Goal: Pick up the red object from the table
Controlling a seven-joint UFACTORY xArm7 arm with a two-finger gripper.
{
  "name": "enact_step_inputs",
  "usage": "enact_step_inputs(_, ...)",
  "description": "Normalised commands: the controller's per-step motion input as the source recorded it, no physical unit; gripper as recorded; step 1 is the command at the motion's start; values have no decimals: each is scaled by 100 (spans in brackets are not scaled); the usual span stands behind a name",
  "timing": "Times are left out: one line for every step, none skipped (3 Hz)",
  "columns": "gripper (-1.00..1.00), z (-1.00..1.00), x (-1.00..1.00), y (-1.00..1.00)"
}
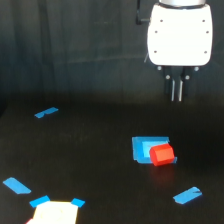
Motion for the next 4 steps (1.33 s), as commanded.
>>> enact_step_inputs(100, 57, 100, -100)
enact_step_inputs(100, 7, 91, -100)
enact_step_inputs(-100, 100, 100, -100)
enact_step_inputs(100, 32, 5, -100)
